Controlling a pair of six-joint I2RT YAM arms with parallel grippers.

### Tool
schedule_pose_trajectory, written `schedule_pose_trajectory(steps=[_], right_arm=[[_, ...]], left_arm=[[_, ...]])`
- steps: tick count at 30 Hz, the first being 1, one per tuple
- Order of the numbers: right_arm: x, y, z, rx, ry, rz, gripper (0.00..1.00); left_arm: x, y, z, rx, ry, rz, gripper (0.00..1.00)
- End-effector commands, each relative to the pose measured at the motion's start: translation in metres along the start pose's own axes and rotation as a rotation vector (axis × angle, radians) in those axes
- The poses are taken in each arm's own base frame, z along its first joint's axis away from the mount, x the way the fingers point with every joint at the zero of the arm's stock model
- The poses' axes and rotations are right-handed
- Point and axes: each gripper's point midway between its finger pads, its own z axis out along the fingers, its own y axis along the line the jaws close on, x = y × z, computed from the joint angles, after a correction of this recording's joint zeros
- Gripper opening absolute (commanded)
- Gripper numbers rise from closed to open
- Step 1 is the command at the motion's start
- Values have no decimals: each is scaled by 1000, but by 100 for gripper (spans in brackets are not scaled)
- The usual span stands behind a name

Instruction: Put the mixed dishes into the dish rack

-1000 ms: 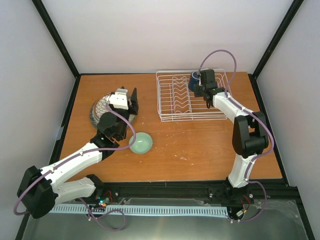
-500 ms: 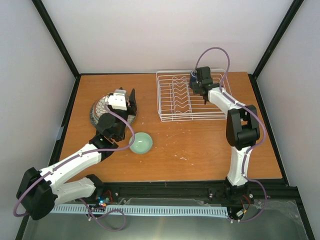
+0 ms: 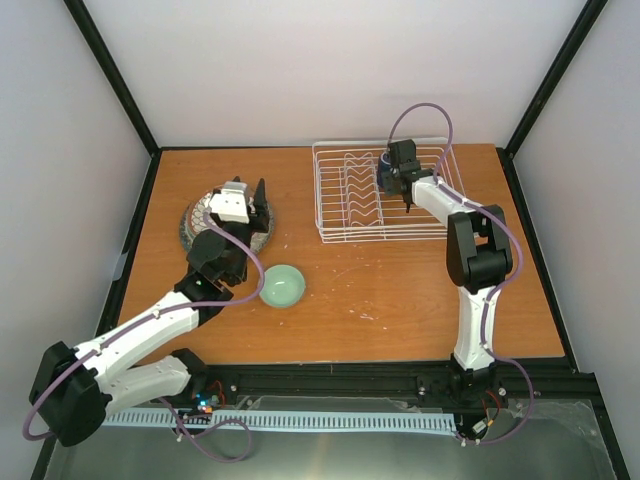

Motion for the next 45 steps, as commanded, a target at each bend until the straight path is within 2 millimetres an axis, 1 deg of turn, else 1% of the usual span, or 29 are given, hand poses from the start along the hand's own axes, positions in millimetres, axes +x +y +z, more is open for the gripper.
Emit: schedule_pose_trajectory(steps=[1, 3, 6, 13, 18, 22, 25, 26, 27, 28, 31, 33, 34, 37, 39, 40, 41, 43, 45], right_arm=[[-10, -6, 7, 19, -21, 20, 3], [-4, -8, 11, 25, 4, 21, 3], [5, -12, 16, 42, 42, 14, 7], [19, -17, 20, 50, 109, 23, 18], [31, -14, 20, 40, 141, 31, 24], [36, -15, 19, 42, 156, 43, 33], [32, -17, 13, 45, 141, 55, 41], [30, -18, 11, 47, 136, 59, 43], [28, -19, 7, 49, 129, 64, 44], [24, -21, 4, 52, 121, 69, 44], [14, -27, -12, 60, 92, 87, 48], [4, -34, -29, 75, 60, 102, 49], [-1, -38, -38, 85, 42, 108, 49], [-19, -51, -70, 107, -23, 135, 51], [-29, -60, -94, 119, -67, 153, 53], [-36, -64, -111, 118, -96, 168, 53], [-39, -66, -122, 110, -111, 178, 53], [-43, -63, -142, 57, -130, 197, 53], [-41, -51, -159, -35, -136, 209, 53]], left_arm=[[-3, 7, -3, -20, -7, -9, 51], [-2, 7, -3, -21, -4, -7, 51], [0, 7, -4, -19, 15, -6, 52], [3, 4, -8, 13, 89, -13, 54], [15, 0, -13, 48, 203, -10, 55], [27, -5, -20, 87, 310, 2, 57], [41, -8, -24, 105, 406, 24, 59], [42, -8, -24, 104, 423, 22, 59], [49, -8, -26, 103, 466, 35, 60], [49, -9, -26, 101, 483, 35, 61], [59, -12, -25, 109, 574, 32, 61], [69, -13, -24, 120, 657, 2, 61], [77, -12, -24, 125, 709, -15, 60], [100, 0, -25, 124, 850, -61, 58], [112, 3, -28, 146, 925, -78, 59], [117, 5, -29, 148, 956, -85, 59], [122, 5, -31, 171, 989, -92, 60], [135, 0, -37, 227, 1069, -107, 60], [149, -7, -42, 266, 1149, -113, 59]])
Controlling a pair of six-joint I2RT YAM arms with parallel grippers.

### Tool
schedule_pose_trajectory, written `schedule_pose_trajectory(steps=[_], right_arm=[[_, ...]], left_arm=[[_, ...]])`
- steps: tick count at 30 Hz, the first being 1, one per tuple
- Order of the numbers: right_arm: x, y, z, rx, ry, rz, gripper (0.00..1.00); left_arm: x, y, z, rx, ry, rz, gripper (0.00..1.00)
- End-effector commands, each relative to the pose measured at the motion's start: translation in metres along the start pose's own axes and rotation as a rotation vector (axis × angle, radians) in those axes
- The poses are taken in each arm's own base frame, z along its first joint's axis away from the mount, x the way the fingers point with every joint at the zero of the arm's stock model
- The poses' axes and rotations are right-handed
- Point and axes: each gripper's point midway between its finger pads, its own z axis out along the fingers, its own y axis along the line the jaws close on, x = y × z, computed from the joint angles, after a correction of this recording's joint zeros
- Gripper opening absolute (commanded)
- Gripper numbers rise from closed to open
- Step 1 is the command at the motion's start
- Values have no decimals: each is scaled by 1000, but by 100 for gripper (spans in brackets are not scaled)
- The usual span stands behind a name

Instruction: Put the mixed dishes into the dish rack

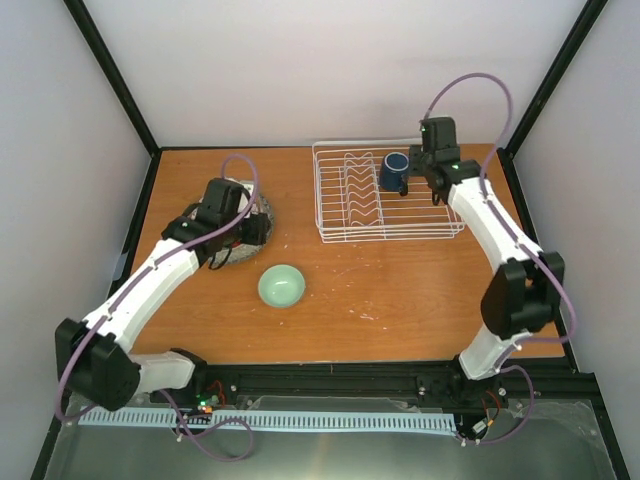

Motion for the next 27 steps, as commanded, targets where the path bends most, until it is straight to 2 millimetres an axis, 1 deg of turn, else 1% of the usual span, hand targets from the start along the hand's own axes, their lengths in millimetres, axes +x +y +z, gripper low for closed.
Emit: schedule_pose_trajectory(steps=[1, 5, 9, 12, 15, 17, 20, 24, 27], right_arm=[[4, 11, -37, -133, 9, 57, 53], [11, 21, -67, -225, 12, 75, 52], [17, 30, -88, -272, 18, 52, 52], [16, 34, -99, -298, 11, 44, 52], [13, 34, -107, -313, 7, 40, 52], [11, 35, -113, -325, 4, 38, 52], [7, 37, -120, -337, 0, 27, 52], [5, 36, -129, -340, -13, 22, 53], [3, 35, -133, -344, -21, 21, 53]], left_arm=[[29, -21, 6, 143, 209, 6, 58], [52, -23, 16, 160, 320, 16, 55], [70, -15, 21, 126, 399, 31, 55], [71, -18, 20, 145, 405, 35, 55], [75, -17, 25, 139, 434, 32, 55], [80, -22, 31, 166, 465, 34, 54], [90, -25, 43, 182, 535, 23, 49], [101, -20, 54, 154, 600, 18, 47], [104, -12, 62, 104, 634, 24, 46]])
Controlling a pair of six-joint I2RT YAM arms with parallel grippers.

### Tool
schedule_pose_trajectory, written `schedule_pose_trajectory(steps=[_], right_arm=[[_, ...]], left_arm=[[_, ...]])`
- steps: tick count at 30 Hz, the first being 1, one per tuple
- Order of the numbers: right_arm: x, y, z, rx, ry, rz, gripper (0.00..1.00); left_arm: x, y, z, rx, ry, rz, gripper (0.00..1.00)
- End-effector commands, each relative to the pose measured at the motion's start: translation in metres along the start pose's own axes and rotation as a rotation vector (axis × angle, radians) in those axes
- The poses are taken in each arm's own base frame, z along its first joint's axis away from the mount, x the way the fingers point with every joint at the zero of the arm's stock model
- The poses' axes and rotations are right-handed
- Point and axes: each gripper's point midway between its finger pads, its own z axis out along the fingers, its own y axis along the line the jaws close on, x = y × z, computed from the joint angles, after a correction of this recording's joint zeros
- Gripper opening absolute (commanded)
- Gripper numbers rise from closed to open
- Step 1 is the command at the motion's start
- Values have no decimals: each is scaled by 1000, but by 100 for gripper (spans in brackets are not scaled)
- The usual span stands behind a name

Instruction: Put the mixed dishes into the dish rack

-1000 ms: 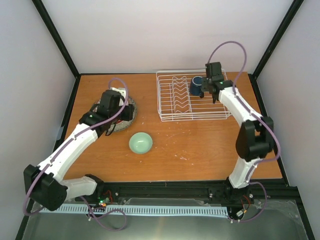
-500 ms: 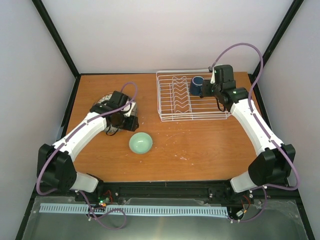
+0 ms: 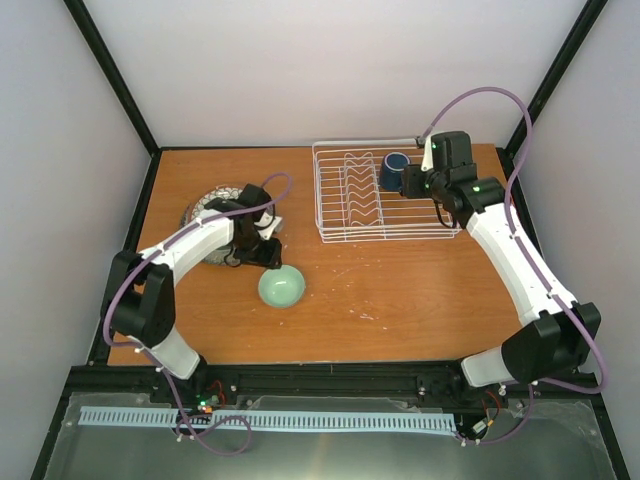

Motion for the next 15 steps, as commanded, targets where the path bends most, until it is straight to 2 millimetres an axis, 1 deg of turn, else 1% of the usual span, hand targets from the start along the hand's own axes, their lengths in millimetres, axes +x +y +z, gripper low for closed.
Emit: schedule_pose_trajectory(steps=[1, 3, 10, 15], right_arm=[[-13, 6, -23, -24, -44, -15, 53], [-14, 6, -24, -24, -44, -18, 53], [-14, 7, -23, -29, -39, -24, 53], [-13, 10, -22, -39, -33, -24, 53]], left_arm=[[-7, 5, -3, -40, 30, 2, 46], [-7, 5, -1, -41, 44, 2, 46], [-3, -11, 4, 12, 63, 33, 45], [5, -26, 17, 40, 109, 72, 46]])
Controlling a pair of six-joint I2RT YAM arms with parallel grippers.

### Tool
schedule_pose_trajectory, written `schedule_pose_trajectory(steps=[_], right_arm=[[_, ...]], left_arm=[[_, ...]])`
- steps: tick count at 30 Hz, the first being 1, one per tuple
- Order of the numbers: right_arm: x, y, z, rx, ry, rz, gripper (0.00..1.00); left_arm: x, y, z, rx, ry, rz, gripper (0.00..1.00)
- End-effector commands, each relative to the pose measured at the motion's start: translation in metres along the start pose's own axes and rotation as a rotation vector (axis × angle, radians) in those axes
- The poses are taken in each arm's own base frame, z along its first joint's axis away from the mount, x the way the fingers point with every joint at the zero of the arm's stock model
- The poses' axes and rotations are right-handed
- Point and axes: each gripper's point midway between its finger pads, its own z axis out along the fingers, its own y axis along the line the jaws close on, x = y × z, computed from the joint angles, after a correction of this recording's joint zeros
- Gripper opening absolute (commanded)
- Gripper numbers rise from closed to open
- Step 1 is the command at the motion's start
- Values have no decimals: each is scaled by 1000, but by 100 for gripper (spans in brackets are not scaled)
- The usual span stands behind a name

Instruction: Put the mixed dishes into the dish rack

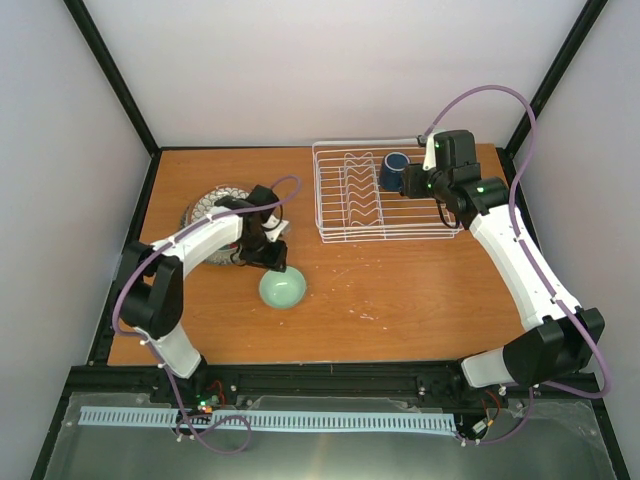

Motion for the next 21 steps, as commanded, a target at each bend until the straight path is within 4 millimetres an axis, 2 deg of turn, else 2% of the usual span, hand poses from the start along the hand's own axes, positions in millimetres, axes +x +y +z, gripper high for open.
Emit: schedule_pose_trajectory(steps=[1, 6, 10, 21], right_arm=[[-8, 7, -10, -24, -20, -15, 53], [-8, 5, -15, -14, -23, -18, 53], [-7, 2, -16, -2, -24, -20, 53], [-6, 9, -16, -39, -14, -12, 53]], left_arm=[[1, -21, 6, 34, 38, 62, 46], [6, -20, 20, 10, 82, 70, 45], [6, -18, 22, -1, 83, 71, 44], [-4, -20, -18, -36, -40, 87, 43]])
